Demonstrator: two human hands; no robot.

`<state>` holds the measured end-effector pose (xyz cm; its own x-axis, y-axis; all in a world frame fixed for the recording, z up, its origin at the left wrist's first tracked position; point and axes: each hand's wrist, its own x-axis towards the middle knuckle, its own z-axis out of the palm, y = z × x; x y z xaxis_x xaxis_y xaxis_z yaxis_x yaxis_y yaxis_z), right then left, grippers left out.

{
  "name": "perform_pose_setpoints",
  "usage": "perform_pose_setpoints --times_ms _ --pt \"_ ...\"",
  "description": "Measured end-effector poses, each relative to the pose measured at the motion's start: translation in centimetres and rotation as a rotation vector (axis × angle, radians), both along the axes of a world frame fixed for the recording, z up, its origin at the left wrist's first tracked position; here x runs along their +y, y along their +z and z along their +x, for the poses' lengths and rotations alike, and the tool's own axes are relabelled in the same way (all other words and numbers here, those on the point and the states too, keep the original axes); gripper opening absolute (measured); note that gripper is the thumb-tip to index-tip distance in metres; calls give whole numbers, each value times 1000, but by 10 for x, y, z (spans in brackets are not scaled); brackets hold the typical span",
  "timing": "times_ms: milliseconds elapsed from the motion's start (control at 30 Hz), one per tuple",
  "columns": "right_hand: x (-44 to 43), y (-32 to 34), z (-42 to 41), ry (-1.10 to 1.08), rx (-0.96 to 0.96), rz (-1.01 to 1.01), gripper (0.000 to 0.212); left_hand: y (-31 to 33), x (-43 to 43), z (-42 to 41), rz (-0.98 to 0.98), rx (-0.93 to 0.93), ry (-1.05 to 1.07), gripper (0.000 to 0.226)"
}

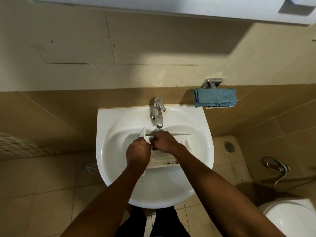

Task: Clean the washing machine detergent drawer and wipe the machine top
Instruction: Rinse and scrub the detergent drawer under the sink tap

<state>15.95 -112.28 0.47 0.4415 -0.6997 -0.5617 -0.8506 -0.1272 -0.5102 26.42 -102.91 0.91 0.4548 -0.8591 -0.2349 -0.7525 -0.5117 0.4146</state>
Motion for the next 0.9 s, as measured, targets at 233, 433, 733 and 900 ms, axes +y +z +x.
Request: perform_pose_setpoints --times_ms 233,433,733,900 --pt "-10 7 -8 -750 -491 495 14 -8 0 3 17 -35 -6 29" --pt "-39 12 2 -1098 -1071 957 44 -6 1 1 23 -59 -15 29" --pt "-26 17 5 -806 -615 618 48 -12 4 1 14 -88 -25 28" --pt "16 2 -6 -525 -395 244 28 -13 3 0 15 -102 -17 29"
